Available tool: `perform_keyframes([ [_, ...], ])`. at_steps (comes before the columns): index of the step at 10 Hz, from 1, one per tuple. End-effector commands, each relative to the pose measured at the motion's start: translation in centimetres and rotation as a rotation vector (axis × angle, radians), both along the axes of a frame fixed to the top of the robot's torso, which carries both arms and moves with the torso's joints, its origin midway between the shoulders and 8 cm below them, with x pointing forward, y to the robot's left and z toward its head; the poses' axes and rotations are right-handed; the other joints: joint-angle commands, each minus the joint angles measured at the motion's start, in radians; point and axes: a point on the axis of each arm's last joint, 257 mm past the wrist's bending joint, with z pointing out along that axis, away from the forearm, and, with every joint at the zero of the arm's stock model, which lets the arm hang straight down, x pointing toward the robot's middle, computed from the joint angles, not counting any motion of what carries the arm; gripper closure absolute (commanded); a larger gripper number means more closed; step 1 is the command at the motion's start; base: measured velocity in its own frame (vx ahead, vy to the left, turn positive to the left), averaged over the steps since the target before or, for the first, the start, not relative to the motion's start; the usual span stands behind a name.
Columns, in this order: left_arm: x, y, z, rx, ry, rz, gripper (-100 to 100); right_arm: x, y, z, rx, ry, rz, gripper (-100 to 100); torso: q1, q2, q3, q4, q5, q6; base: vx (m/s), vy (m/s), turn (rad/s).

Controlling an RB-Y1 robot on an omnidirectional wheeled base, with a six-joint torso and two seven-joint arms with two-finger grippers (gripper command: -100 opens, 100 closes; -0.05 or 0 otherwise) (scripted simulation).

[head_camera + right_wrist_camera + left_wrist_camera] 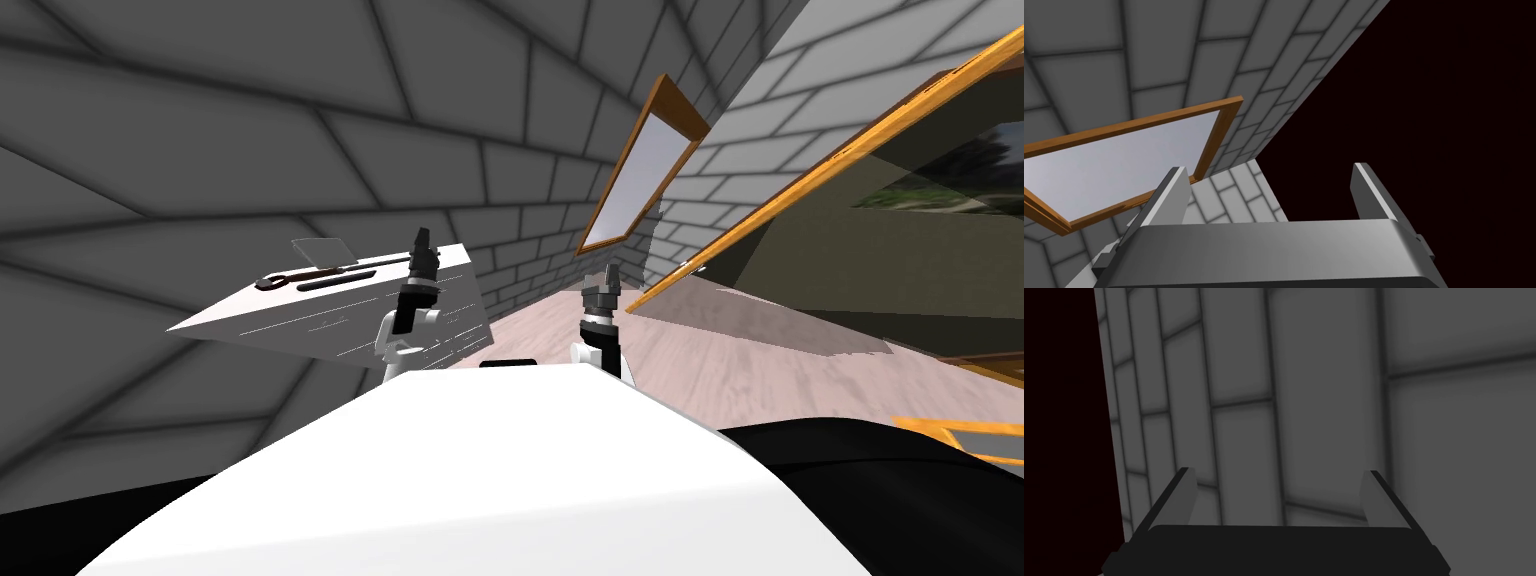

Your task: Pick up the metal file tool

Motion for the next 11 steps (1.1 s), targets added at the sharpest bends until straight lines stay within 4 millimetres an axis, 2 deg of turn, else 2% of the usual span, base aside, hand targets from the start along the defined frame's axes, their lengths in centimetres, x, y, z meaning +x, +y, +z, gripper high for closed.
perform_keyframes([
  [1,1.6,0.1,0.0,-0.005,0.029,0.003,-100,0.0,0.0,0.0,0.000,0.000,0.000,0,0.000,0.000,0.000,0.000,0.000,0.000,-0.025,-0.044,-0.017],
  [2,1.6,0.0,0.4,-0.005,0.021,0.000,-100,0.0,0.0,0.0,0.000,0.000,0.000,0,0.001,0.000,0.000,0.000,0.000,0.000,-0.008,-0.018,0.001],
  [3,3.5,0.5,-0.5,-0.007,0.068,0.008,-100,0.0,0.0,0.0,0.000,0.000,0.000,0,0.002,-0.001,-0.001,0.000,0.000,0.000,-0.021,-0.030,-0.036],
  [4,3.9,0.3,0.2,-0.010,0.065,0.005,-100,0.0,0.0,0.0,0.000,0.000,0.000,0,0.002,-0.001,0.000,0.000,0.000,0.000,-0.024,-0.034,-0.014],
  [6,6.0,0.9,-0.9,-0.016,0.123,0.018,-100,0.0,0.0,0.0,0.000,0.000,0.000,0,0.001,0.000,0.000,0.000,0.000,0.000,-0.035,-0.042,-0.021],
  [7,6.2,0.6,0.1,-0.017,0.111,0.013,-100,0.0,0.0,0.0,0.000,0.000,0.000,0,0.001,0.000,0.000,0.000,0.000,0.000,-0.009,-0.020,0.001],
  [8,7.8,1.3,-0.9,-0.023,0.158,0.027,-100,0.0,0.0,0.0,0.000,0.000,0.000,0,0.002,-0.001,0.000,0.000,0.000,0.000,-0.015,-0.027,-0.028],
  [10,8.6,1.0,0.0,-0.027,0.160,0.023,-100,0.0,0.0,0.0,0.000,0.000,0.000,0,0.002,-0.001,-0.001,0.000,0.000,0.000,-0.013,-0.022,-0.008],
  [11,10.1,1.8,-0.8,-0.035,0.205,0.038,-100,0.0,0.0,0.0,0.000,0.000,0.000,0,0.002,-0.001,-0.001,0.000,0.000,0.000,-0.014,-0.019,-0.018],
])
